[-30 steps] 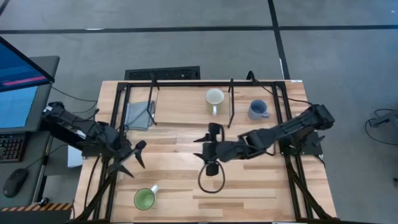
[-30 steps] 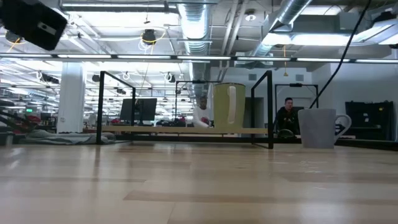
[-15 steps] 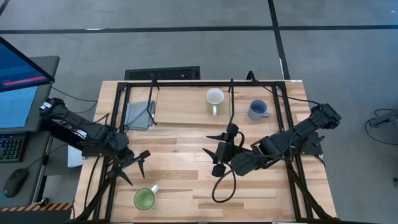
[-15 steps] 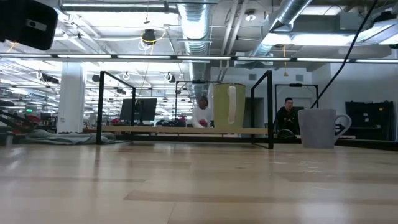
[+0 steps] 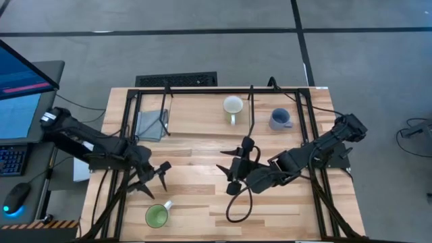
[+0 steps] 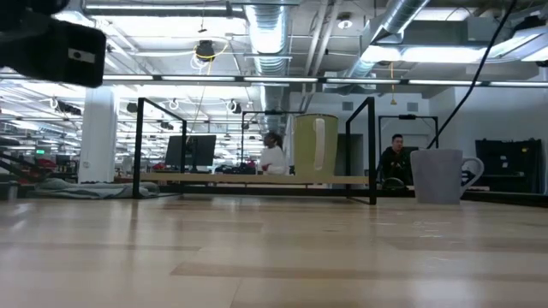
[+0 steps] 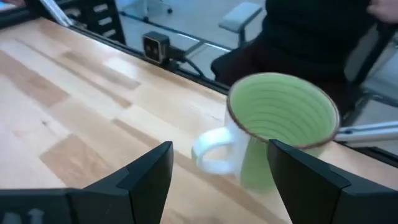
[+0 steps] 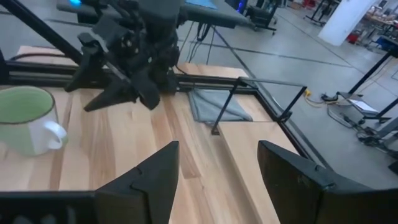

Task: Stack small to large cups/mugs on shelf
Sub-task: Put the green mug on the shelf

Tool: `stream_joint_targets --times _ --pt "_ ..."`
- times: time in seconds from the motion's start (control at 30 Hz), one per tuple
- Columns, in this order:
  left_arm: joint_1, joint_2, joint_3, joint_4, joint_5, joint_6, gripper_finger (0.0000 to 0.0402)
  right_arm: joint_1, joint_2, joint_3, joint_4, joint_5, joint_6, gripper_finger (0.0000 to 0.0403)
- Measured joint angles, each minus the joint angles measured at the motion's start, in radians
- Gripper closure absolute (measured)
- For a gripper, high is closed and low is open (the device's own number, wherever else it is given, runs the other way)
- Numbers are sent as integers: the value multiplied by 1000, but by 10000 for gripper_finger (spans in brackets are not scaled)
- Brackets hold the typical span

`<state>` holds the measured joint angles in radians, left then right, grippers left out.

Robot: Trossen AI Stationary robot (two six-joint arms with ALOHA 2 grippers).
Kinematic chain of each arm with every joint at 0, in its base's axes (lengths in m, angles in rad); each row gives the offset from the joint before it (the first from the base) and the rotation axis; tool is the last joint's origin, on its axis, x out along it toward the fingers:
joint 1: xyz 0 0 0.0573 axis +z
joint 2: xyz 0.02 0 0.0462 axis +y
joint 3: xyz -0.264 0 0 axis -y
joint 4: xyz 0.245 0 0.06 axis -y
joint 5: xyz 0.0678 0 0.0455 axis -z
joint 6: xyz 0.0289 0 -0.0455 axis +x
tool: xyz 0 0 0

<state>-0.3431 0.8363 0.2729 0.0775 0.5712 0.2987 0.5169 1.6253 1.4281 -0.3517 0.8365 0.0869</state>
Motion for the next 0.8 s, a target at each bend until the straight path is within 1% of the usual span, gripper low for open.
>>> stream_joint_targets --times 0.1,0.2,0.3,0.37,0.53,0.7,0.8 --pt "33 33 0 10 104 45 150 0 0 0 0 0 1 163" --pt "66 62 0 54 225 105 150 0 0 0 1 1 -2 163" --pt "100 85 0 82 316 165 150 0 0 0 0 0 -4 163" --pt "125 98 0 93 351 194 150 0 0 0 1 0 0 163" --pt "188 140 0 142 397 231 150 0 0 0 1 0 3 163" --pt "232 203 0 214 528 242 150 0 0 0 1 0 3 163" --pt "247 256 3 263 580 243 150 0 0 0 1 0 2 163"
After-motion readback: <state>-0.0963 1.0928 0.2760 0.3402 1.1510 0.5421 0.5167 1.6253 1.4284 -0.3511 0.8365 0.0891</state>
